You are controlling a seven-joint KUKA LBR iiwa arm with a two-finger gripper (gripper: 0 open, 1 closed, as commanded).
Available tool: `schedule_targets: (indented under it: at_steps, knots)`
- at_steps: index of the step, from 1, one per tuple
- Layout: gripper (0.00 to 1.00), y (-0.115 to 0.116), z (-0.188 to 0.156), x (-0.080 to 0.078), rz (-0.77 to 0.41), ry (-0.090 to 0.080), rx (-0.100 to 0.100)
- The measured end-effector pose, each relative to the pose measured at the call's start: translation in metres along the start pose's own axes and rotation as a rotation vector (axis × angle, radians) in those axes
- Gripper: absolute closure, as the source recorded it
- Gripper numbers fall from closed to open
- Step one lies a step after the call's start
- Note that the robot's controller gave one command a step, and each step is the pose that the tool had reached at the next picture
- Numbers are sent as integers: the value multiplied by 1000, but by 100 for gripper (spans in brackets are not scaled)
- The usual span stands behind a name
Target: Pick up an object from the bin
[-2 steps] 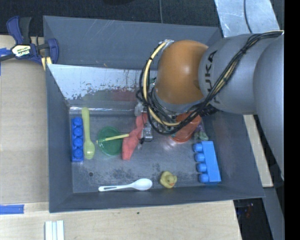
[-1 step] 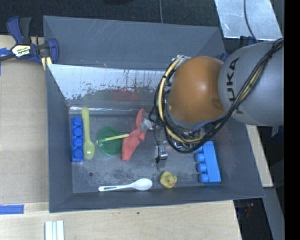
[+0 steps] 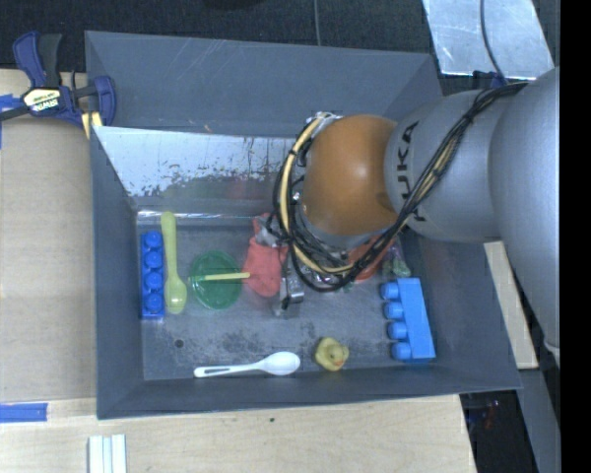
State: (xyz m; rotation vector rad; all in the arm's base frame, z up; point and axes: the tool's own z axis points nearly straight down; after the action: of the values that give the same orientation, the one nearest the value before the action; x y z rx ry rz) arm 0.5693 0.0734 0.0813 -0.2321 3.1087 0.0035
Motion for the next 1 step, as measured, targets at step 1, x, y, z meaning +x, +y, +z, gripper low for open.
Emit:
schedule_targets:
  at_steps: [1]
  knots:
    - [100, 4, 10, -19, 262, -1, 1]
